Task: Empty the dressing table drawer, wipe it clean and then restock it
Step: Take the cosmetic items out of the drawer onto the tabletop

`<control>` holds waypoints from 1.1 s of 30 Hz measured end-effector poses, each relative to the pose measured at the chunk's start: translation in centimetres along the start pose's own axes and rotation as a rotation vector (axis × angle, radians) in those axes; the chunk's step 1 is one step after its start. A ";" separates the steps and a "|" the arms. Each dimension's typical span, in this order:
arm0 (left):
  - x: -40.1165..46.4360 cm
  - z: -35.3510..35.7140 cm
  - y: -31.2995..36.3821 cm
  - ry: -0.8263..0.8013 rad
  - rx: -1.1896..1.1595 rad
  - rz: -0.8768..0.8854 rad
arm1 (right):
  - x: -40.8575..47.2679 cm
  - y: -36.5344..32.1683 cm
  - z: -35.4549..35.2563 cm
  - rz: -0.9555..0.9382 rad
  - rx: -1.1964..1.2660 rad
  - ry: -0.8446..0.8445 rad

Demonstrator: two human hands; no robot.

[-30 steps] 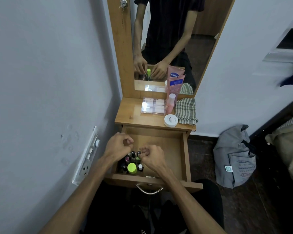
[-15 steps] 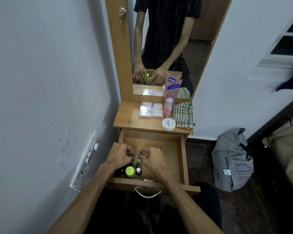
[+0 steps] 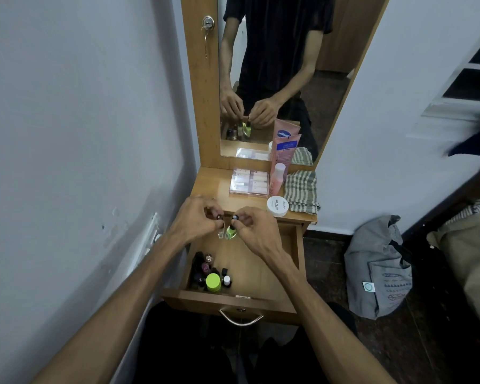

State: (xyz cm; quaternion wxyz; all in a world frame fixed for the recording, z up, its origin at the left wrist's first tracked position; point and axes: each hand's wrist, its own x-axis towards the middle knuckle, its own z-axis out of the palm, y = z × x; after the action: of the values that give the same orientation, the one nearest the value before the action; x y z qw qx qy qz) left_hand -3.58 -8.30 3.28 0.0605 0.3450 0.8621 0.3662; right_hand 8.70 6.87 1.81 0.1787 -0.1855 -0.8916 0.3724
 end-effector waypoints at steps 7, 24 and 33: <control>4.4 -3.5 1.5 0.033 0.100 0.050 | 4.6 -3.1 -0.4 -0.068 0.016 0.039; 14.0 -2.6 -0.5 0.064 0.218 0.026 | 16.3 -2.4 1.6 0.020 -0.152 -0.014; 17.3 -1.1 -1.3 0.133 0.199 0.051 | 19.2 -1.1 2.4 0.017 -0.168 -0.001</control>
State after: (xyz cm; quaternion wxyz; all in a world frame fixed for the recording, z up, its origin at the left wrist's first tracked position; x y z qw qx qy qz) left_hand -17.73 1.45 5.84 -0.0404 0.3461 0.8872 0.3024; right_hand -9.23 13.63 4.53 0.1588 -0.2071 -0.9183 0.2976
